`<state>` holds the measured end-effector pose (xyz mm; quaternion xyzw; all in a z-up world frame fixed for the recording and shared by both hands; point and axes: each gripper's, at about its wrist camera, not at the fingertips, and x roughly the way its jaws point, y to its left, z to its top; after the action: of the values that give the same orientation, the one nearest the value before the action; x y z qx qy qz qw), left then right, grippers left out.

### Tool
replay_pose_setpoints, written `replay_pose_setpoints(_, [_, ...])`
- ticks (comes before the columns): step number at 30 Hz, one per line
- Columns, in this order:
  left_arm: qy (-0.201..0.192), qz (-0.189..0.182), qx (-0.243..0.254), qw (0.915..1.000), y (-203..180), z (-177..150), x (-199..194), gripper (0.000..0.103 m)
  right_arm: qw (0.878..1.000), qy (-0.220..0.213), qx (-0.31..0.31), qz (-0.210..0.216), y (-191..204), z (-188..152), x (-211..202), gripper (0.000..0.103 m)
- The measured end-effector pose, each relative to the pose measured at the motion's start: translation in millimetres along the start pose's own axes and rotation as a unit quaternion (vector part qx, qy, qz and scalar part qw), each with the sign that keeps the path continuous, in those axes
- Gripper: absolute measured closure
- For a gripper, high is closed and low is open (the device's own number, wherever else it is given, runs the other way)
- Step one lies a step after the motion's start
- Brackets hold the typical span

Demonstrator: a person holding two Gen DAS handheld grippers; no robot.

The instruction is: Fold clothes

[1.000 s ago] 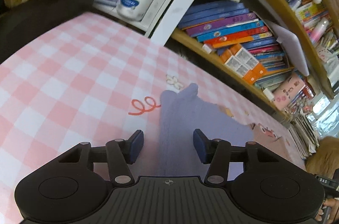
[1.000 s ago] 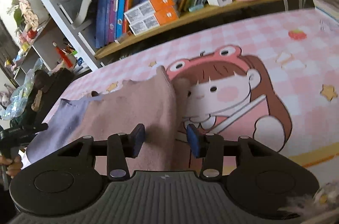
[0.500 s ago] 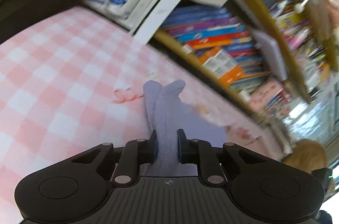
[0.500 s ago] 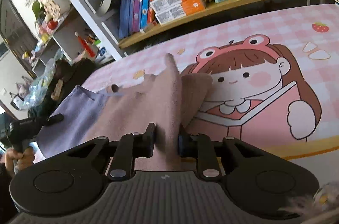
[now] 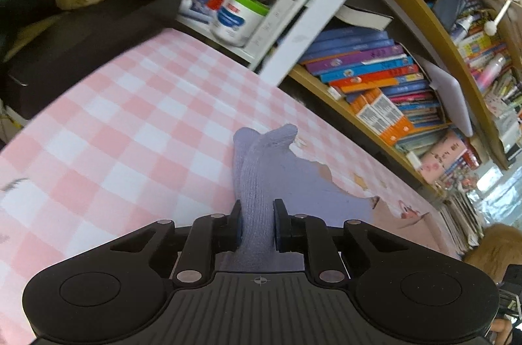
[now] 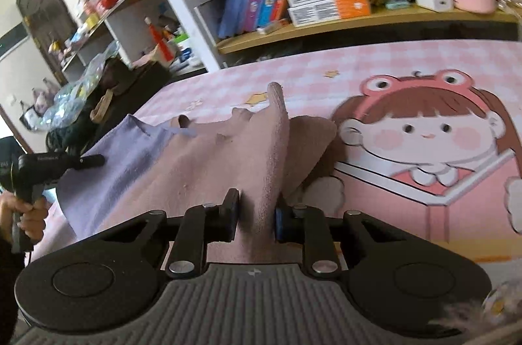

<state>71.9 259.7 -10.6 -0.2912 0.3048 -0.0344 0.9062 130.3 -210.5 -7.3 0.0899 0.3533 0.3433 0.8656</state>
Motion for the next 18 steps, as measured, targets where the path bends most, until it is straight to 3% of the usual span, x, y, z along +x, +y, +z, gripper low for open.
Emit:
replay_pose_setpoints(4, [-0.001,0.007,0.004,1.0,3,0,-4,0.086,1.0,0.004,-0.022,-0.007,3,4,8,0.078])
replay_pose_setpoints(6, [-0.004,0.025,0.035,0.9991,-7,-2,-8,0.081,0.999,0.005,-0.039,-0.014,5,4,6,0.073])
replay_pose_setpoints(8, [-0.014,0.045,0.075,0.9961,-22,-6,-16,0.07,0.998,0.001,-0.065,-0.019,7,2,1,0.06])
replay_pose_setpoints(10, [-0.031,0.056,0.105,0.9924,-36,-12,-30,0.048,0.995,-0.012,-0.099,-0.029,10,-1,-7,0.051])
replay_pose_setpoints(12, [-0.051,0.072,0.132,0.9874,-51,-16,-44,0.034,0.989,-0.026,-0.144,-0.034,14,-6,-16,0.043])
replay_pose_setpoints(14, [-0.071,0.094,0.158,0.9804,-65,-20,-59,0.028,0.979,-0.032,-0.199,-0.03,17,-15,-25,0.033])
replay_pose_setpoints(16, [-0.093,0.117,0.17,0.9739,-79,-26,-73,0.009,0.967,-0.037,-0.25,-0.026,22,-23,-32,0.031])
replay_pose_setpoints(18, [-0.107,0.13,0.17,0.9709,-87,-33,-83,0.005,0.953,-0.043,-0.3,-0.023,27,-32,-37,0.027])
